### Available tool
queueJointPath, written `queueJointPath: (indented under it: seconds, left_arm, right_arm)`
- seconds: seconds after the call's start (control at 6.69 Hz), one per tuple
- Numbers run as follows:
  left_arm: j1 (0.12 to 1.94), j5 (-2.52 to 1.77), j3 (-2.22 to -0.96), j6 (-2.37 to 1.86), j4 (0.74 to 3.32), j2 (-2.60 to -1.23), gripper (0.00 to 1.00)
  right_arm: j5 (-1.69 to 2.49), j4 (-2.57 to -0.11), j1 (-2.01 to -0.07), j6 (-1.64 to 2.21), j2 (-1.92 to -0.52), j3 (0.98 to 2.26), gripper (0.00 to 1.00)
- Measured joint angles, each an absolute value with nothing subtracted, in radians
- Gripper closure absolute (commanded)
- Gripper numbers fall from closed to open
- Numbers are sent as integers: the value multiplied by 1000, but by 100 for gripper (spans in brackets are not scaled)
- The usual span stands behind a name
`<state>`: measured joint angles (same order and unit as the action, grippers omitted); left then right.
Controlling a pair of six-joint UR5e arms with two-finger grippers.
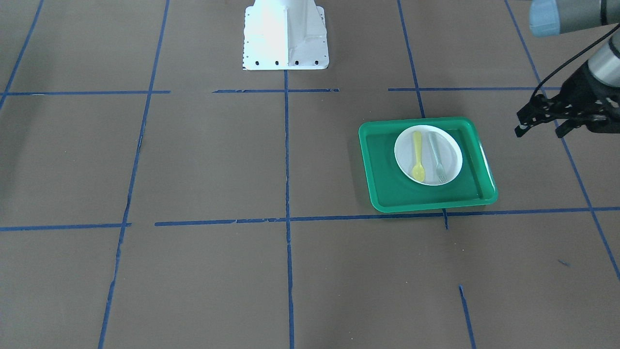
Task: Place spoon
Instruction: 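Move the left gripper over the yellow spoon on the white plate, then lower the left gripper and close it on the yellow spoon handle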
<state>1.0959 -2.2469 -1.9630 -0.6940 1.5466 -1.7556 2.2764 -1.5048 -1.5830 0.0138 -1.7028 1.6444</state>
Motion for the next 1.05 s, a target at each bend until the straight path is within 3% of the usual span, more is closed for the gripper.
queueJointPath:
  seconds: [0.6, 0.9, 1.05]
  left_arm:
    - [842, -2132, -1803, -844, 1677, -1861, 0]
    - [762, -2082, -1731, -939, 1793, -1857, 24]
    - [746, -2074, -1712, -951, 1809, -1857, 28]
  right_arm:
    - [2276, -1505, -1583, 13, -1703, 1644, 0]
    - [2276, -1504, -1583, 13, -1703, 1644, 0]
    - [2276, -1504, -1583, 14, -1703, 1644, 0]
